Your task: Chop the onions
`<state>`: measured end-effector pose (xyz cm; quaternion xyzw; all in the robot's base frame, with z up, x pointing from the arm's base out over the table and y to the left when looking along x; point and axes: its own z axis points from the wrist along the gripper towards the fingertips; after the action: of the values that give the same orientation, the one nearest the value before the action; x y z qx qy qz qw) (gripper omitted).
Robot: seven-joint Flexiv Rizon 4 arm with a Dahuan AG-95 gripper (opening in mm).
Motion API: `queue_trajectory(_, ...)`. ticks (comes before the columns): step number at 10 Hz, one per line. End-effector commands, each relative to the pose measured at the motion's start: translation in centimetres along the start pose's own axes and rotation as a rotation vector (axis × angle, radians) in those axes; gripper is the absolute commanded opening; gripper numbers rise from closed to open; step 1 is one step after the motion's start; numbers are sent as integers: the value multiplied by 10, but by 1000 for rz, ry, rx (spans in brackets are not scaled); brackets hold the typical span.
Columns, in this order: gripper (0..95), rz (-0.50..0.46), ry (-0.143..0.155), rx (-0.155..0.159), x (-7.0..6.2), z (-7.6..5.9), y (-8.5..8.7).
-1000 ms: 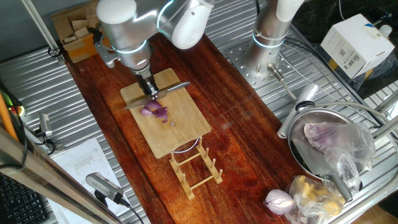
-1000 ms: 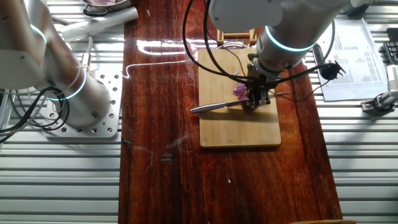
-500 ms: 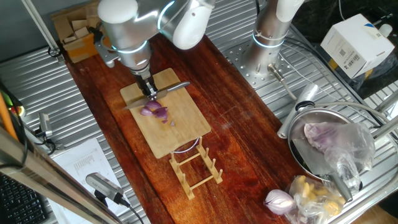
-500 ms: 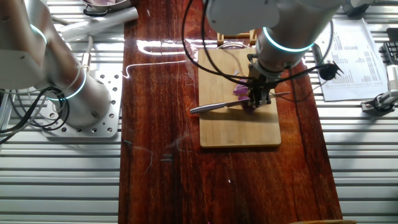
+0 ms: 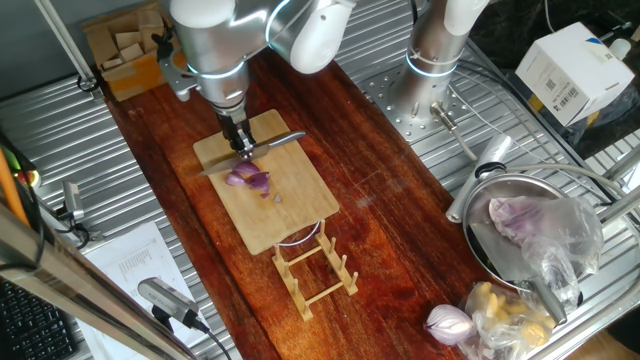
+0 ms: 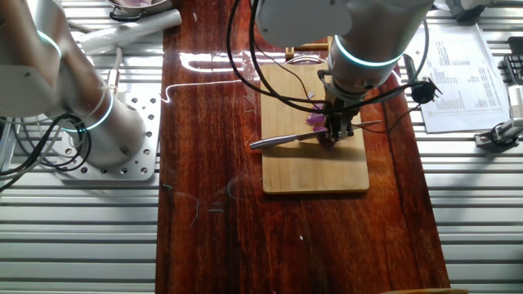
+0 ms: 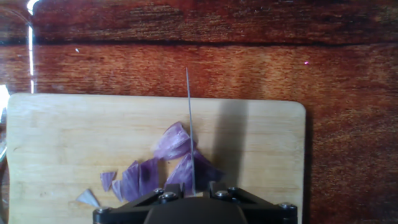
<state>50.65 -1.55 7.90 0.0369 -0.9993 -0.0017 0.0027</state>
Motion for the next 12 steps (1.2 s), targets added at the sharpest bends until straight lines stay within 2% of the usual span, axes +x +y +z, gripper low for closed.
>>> queue_trajectory(1, 190, 7, -5, 2, -1, 1, 0)
queue_trajectory(4, 190, 23, -12, 2, -7, 2, 1)
queue_trajectory(5, 0, 22, -12, 3, -8, 2, 1)
queue_trajectory(12, 0, 13, -14, 2, -9, 1, 1)
